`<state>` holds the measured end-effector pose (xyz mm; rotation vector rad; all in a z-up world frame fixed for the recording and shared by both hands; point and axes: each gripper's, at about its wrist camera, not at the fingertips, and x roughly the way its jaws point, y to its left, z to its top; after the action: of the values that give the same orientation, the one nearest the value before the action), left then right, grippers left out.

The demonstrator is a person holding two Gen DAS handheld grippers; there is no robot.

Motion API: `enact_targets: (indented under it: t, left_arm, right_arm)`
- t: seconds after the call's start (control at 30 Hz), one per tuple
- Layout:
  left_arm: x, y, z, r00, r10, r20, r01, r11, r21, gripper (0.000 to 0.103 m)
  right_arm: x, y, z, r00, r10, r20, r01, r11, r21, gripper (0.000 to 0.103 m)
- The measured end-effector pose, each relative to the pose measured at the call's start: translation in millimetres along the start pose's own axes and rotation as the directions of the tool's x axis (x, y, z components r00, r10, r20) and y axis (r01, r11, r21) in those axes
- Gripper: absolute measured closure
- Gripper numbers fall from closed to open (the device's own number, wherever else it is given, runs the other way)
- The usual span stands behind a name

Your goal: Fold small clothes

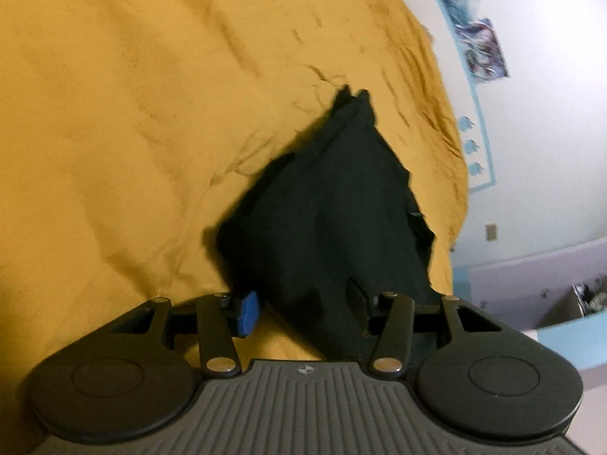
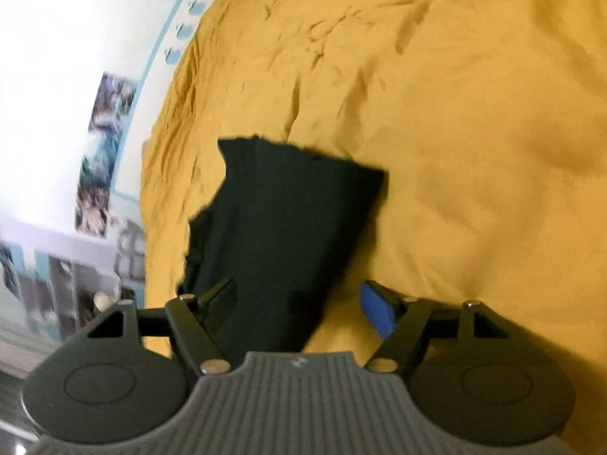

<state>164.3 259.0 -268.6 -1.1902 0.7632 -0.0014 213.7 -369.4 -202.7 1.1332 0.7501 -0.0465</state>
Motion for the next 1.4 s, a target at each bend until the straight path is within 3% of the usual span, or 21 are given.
enact_targets:
  t: [0.1,0.13,0.2,0.23,0.27,0.3,0.5,0.73,0.8,0.87,1.0,1.07,1.13,1.2,1.27,1.3,1.33,1.37,1.4]
  left_arm:
    - [10.6,0.9,5.4,0.999,-0.009,0.033,0.011,0.998,-0.064,0.044]
    - [13.0,1.8,6.9,0.999,-0.023,0.042,0.026,0.997,-0.077,0.049]
    - [18.2,0.2,10.2,0.997,-0.046,0.066,0.051,0.997,-0.064,0.077]
    - [20.1,0.3,10.6,0.996,-0.038,0.08,0.043,0.997,-0.057,0.097]
    - [21.4,0.9,10.2,0.995,-0.048,0.088,0.053,0.997,-0.061,0.097]
    - [21.5,0.1,9.6,0.994,-0.047,0.098,0.054,0.996,-0.066,0.097]
    - [1.7,-26.6,12.3,0.988,-0.095,0.123,0.1,0.994,-0.038,0.099]
    - [-50.0,-54.9,-2.0,0.983,-0.153,0.097,0.147,0.987,0.063,0.099]
    - [-66.9,-48.4,-19.5,0.987,-0.142,0.073,0.135,0.986,0.099,0.099]
    - [-78.7,-28.7,-38.2,0.989,-0.14,0.049,0.137,0.988,0.069,0.099]
    - [-75.7,13.9,-63.2,0.997,-0.077,0.03,0.077,0.997,0.018,0.099]
    - [-69.2,30.4,-61.4,0.994,-0.106,0.016,0.106,0.994,-0.001,0.095]
    - [-70.5,29.8,-57.3,0.991,-0.137,0.0,0.137,0.991,-0.004,0.093]
    - [-77.0,19.5,-49.4,0.995,-0.089,-0.035,0.091,0.994,0.06,0.087]
    - [-91.8,8.5,-43.5,0.999,-0.024,-0.048,0.029,0.994,0.103,0.08]
    - [-100.8,1.0,-40.4,0.999,0.005,-0.044,0.0,0.992,0.129,0.078]
    - [-111.0,-9.5,-40.8,0.999,0.028,-0.029,-0.023,0.983,0.18,0.069]
    - [-120.1,-21.6,-41.2,0.998,0.063,-0.004,-0.06,0.97,0.235,0.053]
    - [-127.6,-33.0,-42.9,0.994,0.104,0.032,-0.109,0.953,0.284,0.044]
  right_arm:
    - [13.4,6.5,5.8,0.999,0.017,0.045,-0.018,1.0,0.019,0.034]
    - [18.7,9.5,7.2,0.999,0.018,0.036,-0.018,1.0,0.013,0.033]
    - [21.9,13.1,12.6,1.0,-0.002,0.02,0.002,1.0,0.01,0.039]
    - [24.5,14.0,13.4,1.0,-0.015,0.02,0.015,1.0,0.013,0.053]
    - [34.6,18.6,16.2,0.999,-0.04,0.02,0.04,0.999,0.01,0.063]
    - [36.1,19.2,19.0,0.997,-0.072,0.021,0.072,0.997,0.002,0.094]
    - [16.7,37.7,31.2,1.0,-0.011,-0.001,0.011,0.998,-0.057,0.096]
    - [-61.2,64.6,23.3,1.0,0.029,-0.011,-0.031,0.99,-0.141,0.096]
    - [-88.3,53.5,15.5,1.0,0.021,-0.014,-0.023,0.987,-0.16,0.096]
    - [-109.6,33.7,5.3,1.0,-0.012,-0.02,0.009,0.987,-0.163,0.096]
    - [-127.9,-20.9,-12.3,0.997,-0.075,-0.01,0.074,0.995,-0.062,0.097]
    - [-128.6,-44.5,-15.8,0.994,-0.101,0.041,0.103,0.994,-0.04,0.092]
    - [-128.9,-57.5,-15.8,0.997,-0.066,0.034,0.067,0.996,-0.057,0.093]
    - [-135.7,-56.3,-13.1,0.997,-0.078,0.028,0.08,0.993,-0.084,0.089]
    - [-149.4,-48.3,-8.5,0.992,-0.115,0.053,0.121,0.986,-0.113,0.078]
    - [-157.4,-42.3,-6.7,0.989,-0.131,0.074,0.14,0.982,-0.125,0.067]
    - [-164.6,-34.9,-5.7,0.985,-0.14,0.104,0.154,0.977,-0.147,0.059]
    - [-170.8,-21.8,-5.4,0.979,-0.146,0.141,0.171,0.967,-0.19,0.058]
    - [-175.0,-6.0,-7.4,0.972,-0.153,0.176,0.194,0.95,-0.246,0.058]
